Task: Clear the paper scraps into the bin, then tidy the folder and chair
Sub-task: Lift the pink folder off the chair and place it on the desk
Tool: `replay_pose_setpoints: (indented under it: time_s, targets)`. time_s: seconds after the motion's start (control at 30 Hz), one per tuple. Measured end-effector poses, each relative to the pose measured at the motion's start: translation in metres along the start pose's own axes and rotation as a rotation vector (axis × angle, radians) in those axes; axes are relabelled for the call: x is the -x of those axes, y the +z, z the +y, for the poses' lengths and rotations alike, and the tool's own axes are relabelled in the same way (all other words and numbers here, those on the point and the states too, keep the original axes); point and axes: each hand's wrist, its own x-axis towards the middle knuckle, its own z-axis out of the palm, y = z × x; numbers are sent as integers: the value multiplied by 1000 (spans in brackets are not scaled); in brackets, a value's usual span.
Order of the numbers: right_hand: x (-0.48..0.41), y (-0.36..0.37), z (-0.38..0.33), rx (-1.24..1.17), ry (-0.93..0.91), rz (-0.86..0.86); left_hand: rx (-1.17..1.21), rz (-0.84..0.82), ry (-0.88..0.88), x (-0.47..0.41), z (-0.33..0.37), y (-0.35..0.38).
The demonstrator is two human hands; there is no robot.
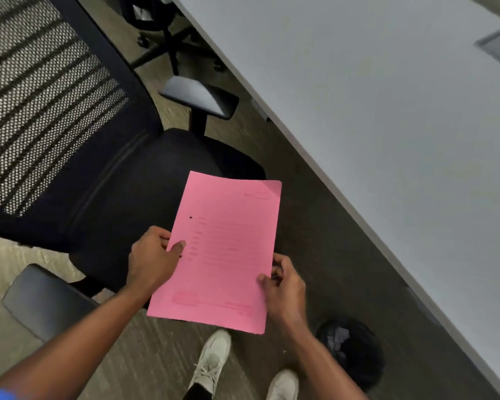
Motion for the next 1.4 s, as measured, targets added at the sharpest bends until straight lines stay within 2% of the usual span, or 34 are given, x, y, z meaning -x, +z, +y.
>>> replay_pose_setpoints:
  time_s: [0.33, 0.5, 0.8, 1.1, 1.4]
  targets:
    - [58, -105, -25, 15, -35, -125, 66, 43, 0, 95, 64, -35]
    - [92, -161, -44, -14, -121, -99, 107, 103, 47, 147, 97, -51]
    - [117, -247, -65, -63, -238, -10, 140, 89, 204, 198, 182, -72]
    - [88, -288, -96, -67, -184, 155, 107, 20, 352, 166, 257, -69]
    - [16, -293, -140, -25, -106, 292, 136, -132, 456, 70, 325, -67]
